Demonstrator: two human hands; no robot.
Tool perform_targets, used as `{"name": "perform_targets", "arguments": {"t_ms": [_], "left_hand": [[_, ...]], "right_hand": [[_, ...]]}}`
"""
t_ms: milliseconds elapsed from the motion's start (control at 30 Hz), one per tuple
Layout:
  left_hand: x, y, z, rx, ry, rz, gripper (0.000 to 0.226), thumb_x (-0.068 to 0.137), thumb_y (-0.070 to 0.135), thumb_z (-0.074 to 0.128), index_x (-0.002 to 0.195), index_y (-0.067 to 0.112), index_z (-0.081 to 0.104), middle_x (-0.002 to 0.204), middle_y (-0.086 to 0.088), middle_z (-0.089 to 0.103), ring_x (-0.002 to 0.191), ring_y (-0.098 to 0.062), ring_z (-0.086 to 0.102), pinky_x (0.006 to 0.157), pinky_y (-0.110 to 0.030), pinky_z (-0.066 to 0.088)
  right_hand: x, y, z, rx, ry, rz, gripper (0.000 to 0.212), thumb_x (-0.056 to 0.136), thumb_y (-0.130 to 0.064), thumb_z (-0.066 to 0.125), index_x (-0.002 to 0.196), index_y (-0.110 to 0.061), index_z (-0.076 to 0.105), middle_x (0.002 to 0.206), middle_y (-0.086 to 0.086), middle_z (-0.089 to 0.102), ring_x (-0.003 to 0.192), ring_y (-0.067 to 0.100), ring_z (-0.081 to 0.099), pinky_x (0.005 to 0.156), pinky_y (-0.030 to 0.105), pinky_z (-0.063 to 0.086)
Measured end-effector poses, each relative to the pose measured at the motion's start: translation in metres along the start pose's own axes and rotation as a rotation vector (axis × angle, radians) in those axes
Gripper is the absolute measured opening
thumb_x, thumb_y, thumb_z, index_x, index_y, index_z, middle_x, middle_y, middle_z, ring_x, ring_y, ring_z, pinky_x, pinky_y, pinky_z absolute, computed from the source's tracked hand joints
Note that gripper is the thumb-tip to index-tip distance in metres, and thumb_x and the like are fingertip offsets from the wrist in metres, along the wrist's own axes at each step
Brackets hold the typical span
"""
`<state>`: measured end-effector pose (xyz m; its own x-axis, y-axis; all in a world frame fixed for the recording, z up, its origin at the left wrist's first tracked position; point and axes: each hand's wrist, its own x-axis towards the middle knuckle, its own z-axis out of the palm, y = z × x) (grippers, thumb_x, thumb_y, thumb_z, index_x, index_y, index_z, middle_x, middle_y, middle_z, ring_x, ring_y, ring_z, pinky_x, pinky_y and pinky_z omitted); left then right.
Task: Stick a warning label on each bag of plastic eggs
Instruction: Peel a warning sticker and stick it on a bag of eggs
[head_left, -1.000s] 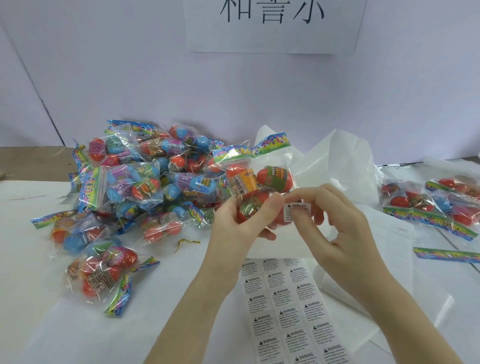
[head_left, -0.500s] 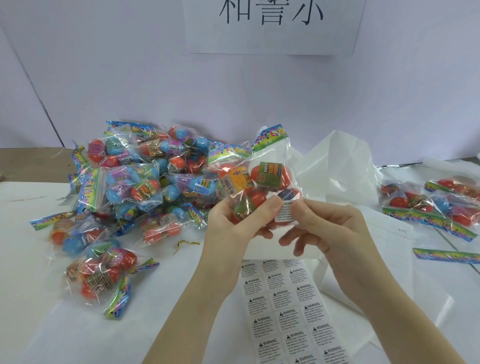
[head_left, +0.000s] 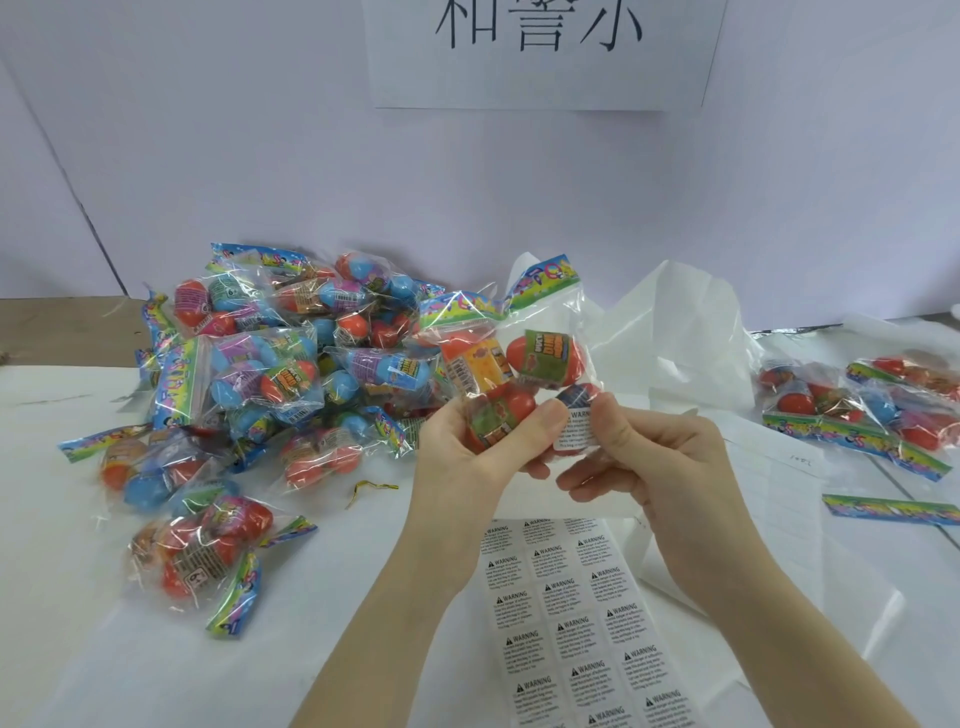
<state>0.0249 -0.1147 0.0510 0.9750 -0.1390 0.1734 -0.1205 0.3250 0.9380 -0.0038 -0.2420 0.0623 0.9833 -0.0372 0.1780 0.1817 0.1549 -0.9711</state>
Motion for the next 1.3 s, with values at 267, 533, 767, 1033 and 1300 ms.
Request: {"name": "perform_targets", "arguments": {"t_ms": [267, 533, 767, 1033, 1300], "left_hand": [[-0.0015, -0.0005, 0.0026, 0.002, 0.004, 0.011, 0.002, 0.065, 0.020, 0.071, 0.064, 0.021, 0.072, 0.057, 0.002, 0.064, 0.049, -0.008, 0.055, 0.050, -0.017, 0.046], [-0.0010, 0.0014, 0.0004, -0.019, -0.007, -0.012, 0.003, 0.065, 0.021, 0.071, 0.065, 0.023, 0.073, 0.060, 0.002, 0.065, 0.051, -0.009, 0.056, 0.051, -0.016, 0.046], [-0.0013, 0.0008, 0.0025, -0.034, -0.051, -0.073, 0.007, 0.069, 0.030, 0.078, 0.070, 0.025, 0.074, 0.067, 0.001, 0.068, 0.055, -0.008, 0.058, 0.055, -0.017, 0.049], [0.0000, 0.0010, 0.0013, 0.073, -0.017, -0.023, 0.037, 0.047, 0.027, 0.079, 0.078, 0.013, 0.064, 0.057, 0.007, 0.064, 0.049, -0.004, 0.057, 0.053, -0.014, 0.046], [0.0002, -0.0006, 0.0001, 0.095, 0.027, 0.006, 0.036, 0.043, 0.027, 0.077, 0.071, 0.009, 0.062, 0.053, 0.005, 0.063, 0.045, -0.005, 0.055, 0.049, -0.015, 0.046]], "right_hand": [[-0.0009, 0.0023, 0.0023, -0.072, 0.043, -0.082, 0.024, 0.078, -0.032, 0.065, 0.067, -0.014, 0.076, 0.061, 0.008, 0.070, 0.053, 0.017, 0.065, 0.050, 0.019, 0.050], [-0.0009, 0.0008, 0.0016, -0.045, 0.018, -0.080, 0.024, 0.071, -0.031, 0.057, 0.067, -0.019, 0.077, 0.062, 0.003, 0.071, 0.051, 0.012, 0.065, 0.049, 0.018, 0.050], [0.0025, 0.0035, 0.0009, -0.023, 0.066, -0.015, 0.045, 0.075, -0.046, 0.051, 0.065, -0.011, 0.076, 0.065, 0.013, 0.071, 0.057, 0.022, 0.067, 0.051, 0.020, 0.052], [-0.0008, 0.0020, 0.0024, -0.073, 0.056, -0.039, 0.030, 0.072, -0.038, 0.059, 0.070, -0.014, 0.077, 0.062, 0.011, 0.070, 0.058, 0.014, 0.065, 0.055, 0.018, 0.051], [-0.0007, 0.0031, 0.0021, -0.049, 0.053, -0.022, 0.028, 0.072, -0.035, 0.058, 0.069, -0.015, 0.077, 0.062, 0.011, 0.071, 0.059, 0.016, 0.068, 0.053, 0.019, 0.051]]}}
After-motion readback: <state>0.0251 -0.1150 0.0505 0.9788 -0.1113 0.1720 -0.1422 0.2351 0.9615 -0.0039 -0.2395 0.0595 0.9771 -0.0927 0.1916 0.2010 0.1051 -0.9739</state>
